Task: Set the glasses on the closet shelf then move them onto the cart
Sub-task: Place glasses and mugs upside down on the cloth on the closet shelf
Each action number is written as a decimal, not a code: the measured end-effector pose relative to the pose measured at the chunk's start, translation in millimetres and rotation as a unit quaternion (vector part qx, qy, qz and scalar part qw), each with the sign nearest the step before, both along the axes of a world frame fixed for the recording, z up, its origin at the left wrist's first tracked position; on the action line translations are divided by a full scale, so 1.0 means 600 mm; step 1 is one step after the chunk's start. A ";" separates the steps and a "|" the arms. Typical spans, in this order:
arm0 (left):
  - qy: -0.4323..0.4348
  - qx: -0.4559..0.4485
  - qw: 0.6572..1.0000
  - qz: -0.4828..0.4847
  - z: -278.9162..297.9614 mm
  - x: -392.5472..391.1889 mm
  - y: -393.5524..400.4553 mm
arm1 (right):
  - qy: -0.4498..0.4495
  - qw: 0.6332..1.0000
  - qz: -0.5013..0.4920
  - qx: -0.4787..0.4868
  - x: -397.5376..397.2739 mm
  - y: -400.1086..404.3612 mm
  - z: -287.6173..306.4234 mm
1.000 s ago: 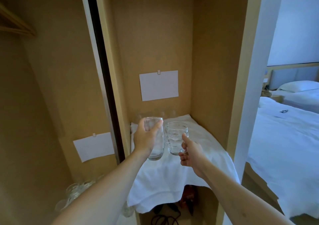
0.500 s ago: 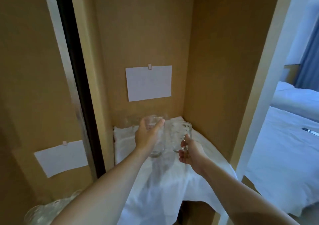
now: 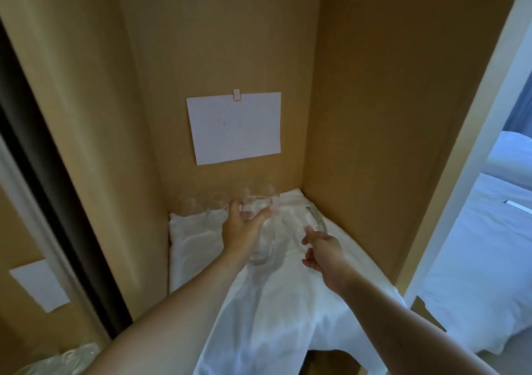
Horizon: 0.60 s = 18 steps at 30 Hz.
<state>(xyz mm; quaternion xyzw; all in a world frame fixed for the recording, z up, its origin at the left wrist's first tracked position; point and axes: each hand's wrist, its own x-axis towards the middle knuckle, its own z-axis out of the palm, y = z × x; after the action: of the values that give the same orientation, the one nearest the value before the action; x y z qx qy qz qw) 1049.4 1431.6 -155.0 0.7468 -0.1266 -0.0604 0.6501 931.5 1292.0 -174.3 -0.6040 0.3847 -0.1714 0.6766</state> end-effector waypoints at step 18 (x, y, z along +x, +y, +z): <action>0.038 0.013 0.999 0.029 -0.062 0.138 -0.132 | 0.279 0.744 0.202 -0.573 0.144 -0.195 -0.079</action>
<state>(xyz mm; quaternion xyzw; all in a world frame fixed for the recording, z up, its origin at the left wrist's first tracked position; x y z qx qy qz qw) 1132.4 1352.6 -192.2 0.7556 -0.0796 -0.0717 0.6462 1017.6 1175.2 -221.9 -0.9624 0.2545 -0.0429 0.0844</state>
